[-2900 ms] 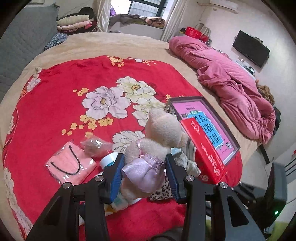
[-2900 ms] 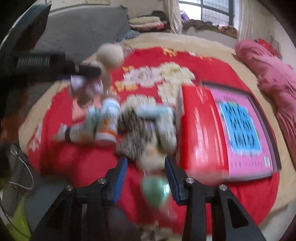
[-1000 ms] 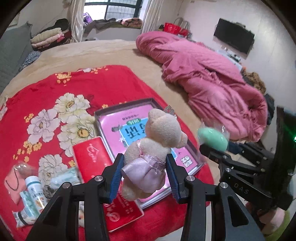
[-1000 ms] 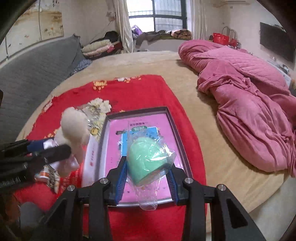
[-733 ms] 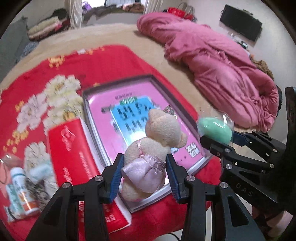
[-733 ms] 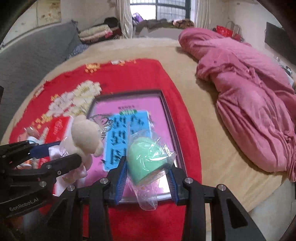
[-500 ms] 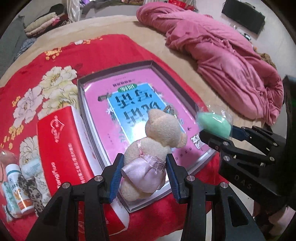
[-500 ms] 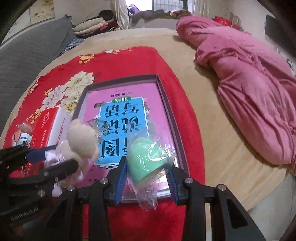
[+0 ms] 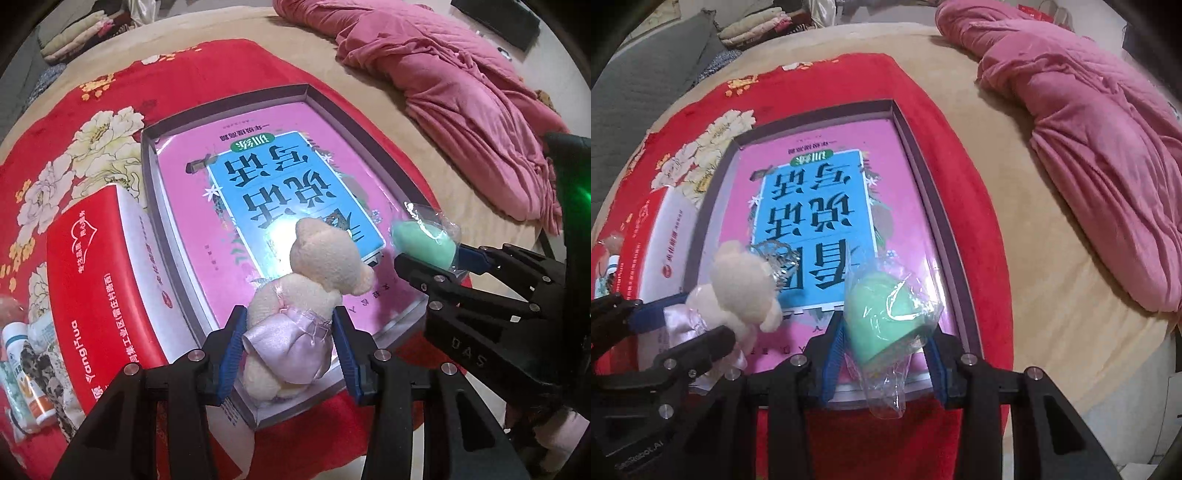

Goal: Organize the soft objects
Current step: 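Lower the bear into the pink tray while the right tool releases the sponge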

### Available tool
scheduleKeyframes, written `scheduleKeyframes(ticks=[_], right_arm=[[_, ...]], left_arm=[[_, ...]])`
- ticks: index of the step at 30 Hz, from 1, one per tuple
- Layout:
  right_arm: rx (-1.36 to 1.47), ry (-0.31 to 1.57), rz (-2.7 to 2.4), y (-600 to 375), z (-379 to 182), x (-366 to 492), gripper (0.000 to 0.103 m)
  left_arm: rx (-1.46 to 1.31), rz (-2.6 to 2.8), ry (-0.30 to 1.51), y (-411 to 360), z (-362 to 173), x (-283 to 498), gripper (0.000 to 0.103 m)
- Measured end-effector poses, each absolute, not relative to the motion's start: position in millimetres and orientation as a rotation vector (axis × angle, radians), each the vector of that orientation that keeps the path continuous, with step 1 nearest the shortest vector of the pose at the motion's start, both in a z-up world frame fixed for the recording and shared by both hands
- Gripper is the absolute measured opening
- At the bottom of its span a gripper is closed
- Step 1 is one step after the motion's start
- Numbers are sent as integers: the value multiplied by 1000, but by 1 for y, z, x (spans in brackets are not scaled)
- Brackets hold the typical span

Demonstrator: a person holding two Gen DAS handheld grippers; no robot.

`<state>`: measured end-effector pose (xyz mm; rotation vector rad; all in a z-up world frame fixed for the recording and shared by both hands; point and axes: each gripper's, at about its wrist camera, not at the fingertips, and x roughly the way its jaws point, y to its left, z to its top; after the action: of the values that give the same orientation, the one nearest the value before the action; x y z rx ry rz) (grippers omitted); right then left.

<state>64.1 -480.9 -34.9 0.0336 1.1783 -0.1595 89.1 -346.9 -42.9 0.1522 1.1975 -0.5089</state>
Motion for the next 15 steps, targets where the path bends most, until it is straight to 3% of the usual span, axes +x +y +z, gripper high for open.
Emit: scheduleKeyframes(ticks=[15], right_arm=[[17,1205,-151,-482,-41,67,42]], left_arm=[[192,-479,1205,-353,-46,93,50]])
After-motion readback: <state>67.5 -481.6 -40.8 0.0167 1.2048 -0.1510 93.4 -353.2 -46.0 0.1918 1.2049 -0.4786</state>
